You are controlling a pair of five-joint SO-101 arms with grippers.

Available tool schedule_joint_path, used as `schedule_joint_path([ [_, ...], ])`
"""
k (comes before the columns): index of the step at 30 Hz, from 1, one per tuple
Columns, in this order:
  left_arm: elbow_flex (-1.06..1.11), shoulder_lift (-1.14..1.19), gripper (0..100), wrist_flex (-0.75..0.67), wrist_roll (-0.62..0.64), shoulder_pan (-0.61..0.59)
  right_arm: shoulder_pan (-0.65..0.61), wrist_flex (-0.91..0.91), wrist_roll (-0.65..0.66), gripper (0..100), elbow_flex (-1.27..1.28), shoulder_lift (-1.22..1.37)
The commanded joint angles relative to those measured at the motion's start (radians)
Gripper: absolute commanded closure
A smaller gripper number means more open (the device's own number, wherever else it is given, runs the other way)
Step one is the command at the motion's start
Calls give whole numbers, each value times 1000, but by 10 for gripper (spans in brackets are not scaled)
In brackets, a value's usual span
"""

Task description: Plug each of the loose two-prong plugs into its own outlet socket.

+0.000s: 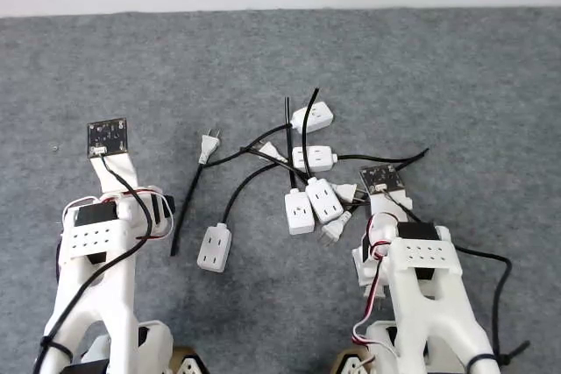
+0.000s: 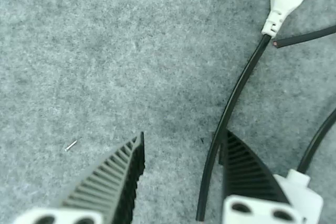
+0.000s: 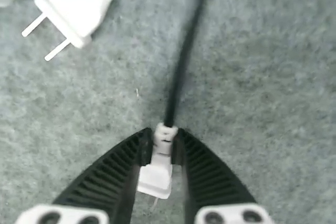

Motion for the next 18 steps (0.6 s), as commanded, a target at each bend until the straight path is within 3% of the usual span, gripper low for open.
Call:
schedule_joint_path([
  [1,-7,-3,776,-2,-14,11,2,10,14,994,-2,-8],
  [8,-7,-3,776,6,-14,34,54,65,54,991,-86,-22],
  [14,-8,-3,777,20,-14,35,58,298,49,991,-371,-24],
  [18,-8,-3,777,20,-14,35,50,438,-21,991,-608,-24],
])
